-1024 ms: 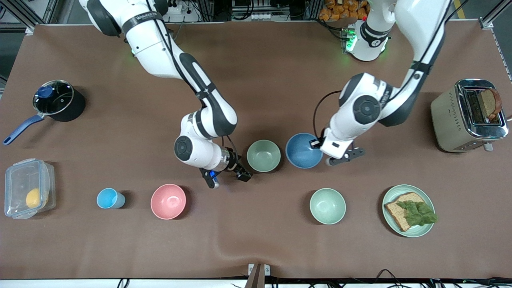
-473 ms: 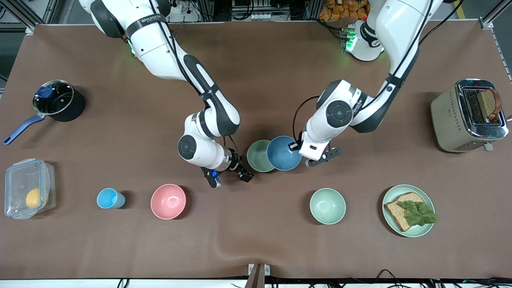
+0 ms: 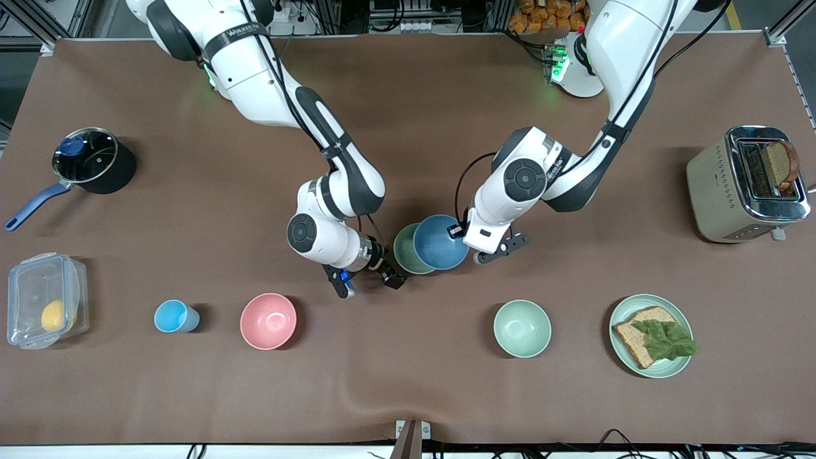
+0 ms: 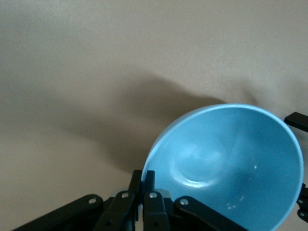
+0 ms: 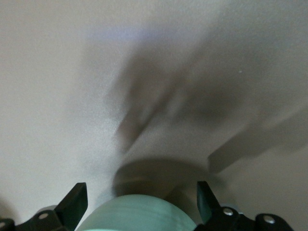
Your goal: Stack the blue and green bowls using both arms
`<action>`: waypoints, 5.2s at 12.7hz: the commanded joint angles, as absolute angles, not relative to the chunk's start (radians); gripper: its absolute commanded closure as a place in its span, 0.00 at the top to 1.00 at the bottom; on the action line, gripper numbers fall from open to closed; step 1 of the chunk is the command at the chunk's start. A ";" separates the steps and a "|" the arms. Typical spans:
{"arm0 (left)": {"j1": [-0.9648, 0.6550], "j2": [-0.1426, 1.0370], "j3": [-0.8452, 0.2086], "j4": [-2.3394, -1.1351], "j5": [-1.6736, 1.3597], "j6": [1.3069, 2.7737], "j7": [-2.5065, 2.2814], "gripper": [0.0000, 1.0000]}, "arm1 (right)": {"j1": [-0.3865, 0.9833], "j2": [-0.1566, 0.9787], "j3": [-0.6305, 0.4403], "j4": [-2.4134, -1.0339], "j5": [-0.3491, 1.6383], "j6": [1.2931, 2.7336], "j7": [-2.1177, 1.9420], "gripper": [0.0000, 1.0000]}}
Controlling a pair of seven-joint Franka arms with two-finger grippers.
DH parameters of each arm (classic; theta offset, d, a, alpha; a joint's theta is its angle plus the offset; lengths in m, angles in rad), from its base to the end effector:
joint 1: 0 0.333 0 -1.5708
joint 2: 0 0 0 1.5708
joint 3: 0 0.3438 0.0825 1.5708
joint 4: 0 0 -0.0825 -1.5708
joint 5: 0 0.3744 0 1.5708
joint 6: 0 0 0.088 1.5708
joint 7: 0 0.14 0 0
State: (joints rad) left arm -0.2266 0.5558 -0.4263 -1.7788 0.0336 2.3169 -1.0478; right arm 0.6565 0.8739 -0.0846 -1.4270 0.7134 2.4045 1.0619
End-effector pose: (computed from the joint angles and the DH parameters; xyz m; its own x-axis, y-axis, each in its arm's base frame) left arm 0.5459 -0.3847 0.2693 0.9008 0.4062 -0.1538 0.4251 -0.8971 0.1205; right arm 0.6193 0.4364 0.1777 0.5604 -0.7349 -0.3819 -0.8273 -0.5189 -0.2152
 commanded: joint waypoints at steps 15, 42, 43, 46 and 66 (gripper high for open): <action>-0.295 0.673 -0.411 -1.694 0.092 2.367 -1.124 0.00 | 0.643 0.879 -0.094 -1.428 0.695 2.421 1.055 1.00; 0.079 0.094 -0.349 -1.544 0.127 1.728 -0.472 1.00 | 0.543 0.773 -0.095 -1.431 0.546 2.147 0.919 1.00; 0.017 0.094 -0.275 -1.520 0.126 1.701 -0.430 1.00 | 0.517 0.743 -0.100 -1.433 0.542 2.091 0.876 1.00; -0.021 0.087 -0.181 -1.490 0.092 1.649 -0.292 1.00 | 0.509 0.620 -0.193 -1.443 0.509 1.895 0.714 1.00; 0.046 0.028 -0.187 -1.511 0.015 1.545 -0.172 1.00 | 0.034 -0.038 -0.049 -1.697 0.002 1.586 -0.066 1.00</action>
State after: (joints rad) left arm 0.0420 0.0464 -0.1831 -1.4958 0.0323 1.5529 -0.1964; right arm 0.0631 -0.0181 -0.0770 -1.6861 0.0224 1.5732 -0.0963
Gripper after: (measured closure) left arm 0.000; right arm 0.000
